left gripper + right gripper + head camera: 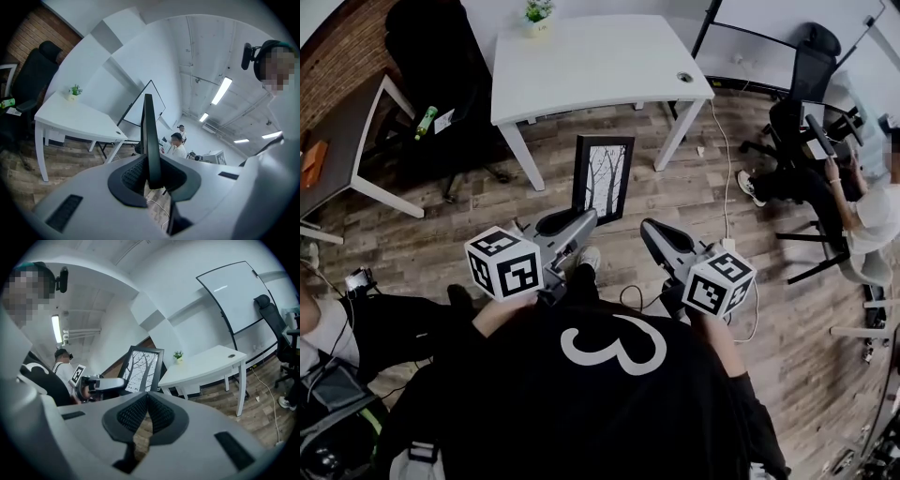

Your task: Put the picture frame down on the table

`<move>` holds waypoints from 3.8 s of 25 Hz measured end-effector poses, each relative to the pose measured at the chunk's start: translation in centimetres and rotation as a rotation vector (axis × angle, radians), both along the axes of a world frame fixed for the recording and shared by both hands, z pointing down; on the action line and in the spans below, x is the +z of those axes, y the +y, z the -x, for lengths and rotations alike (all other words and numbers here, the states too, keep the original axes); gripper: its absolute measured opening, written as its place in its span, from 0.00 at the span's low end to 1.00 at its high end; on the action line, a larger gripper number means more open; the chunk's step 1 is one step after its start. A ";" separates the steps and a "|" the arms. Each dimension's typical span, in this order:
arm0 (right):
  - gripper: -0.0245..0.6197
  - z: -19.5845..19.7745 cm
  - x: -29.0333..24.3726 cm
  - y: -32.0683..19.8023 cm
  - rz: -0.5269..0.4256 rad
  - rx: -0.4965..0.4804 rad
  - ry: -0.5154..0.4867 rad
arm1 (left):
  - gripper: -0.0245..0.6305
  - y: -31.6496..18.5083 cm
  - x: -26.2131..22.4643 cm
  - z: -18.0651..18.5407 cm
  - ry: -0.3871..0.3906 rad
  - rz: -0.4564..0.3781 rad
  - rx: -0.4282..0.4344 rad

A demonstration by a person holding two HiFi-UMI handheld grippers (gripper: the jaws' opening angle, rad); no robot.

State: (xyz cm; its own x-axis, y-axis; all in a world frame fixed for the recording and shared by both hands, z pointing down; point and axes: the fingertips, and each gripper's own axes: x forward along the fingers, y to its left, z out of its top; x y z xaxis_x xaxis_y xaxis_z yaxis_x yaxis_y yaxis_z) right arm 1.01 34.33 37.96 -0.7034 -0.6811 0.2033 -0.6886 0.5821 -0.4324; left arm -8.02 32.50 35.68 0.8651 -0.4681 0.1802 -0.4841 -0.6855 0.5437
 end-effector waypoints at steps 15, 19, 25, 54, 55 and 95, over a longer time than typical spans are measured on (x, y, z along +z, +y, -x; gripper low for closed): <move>0.07 0.5 -1.3 -15.2 0.055 0.069 0.009 | 0.14 -16.1 -0.7 0.3 0.016 0.059 0.060; 0.07 0.7 -1.8 -18.4 0.057 0.070 0.050 | 0.14 -19.5 -0.7 0.2 0.041 0.078 0.067; 0.07 0.2 -1.5 -23.5 0.064 0.090 0.057 | 0.14 -24.1 -0.1 0.4 0.036 0.085 0.076; 0.07 -1.0 -0.6 -32.9 0.063 0.044 0.042 | 0.14 -33.8 0.7 -0.2 0.042 0.093 0.012; 0.07 -1.2 -0.6 -33.9 0.066 0.034 0.038 | 0.14 -34.7 0.9 -0.4 0.040 0.101 0.003; 0.07 -6.1 1.0 -54.2 0.071 -0.284 -0.006 | 0.14 -50.8 3.2 -6.3 0.020 0.170 -0.280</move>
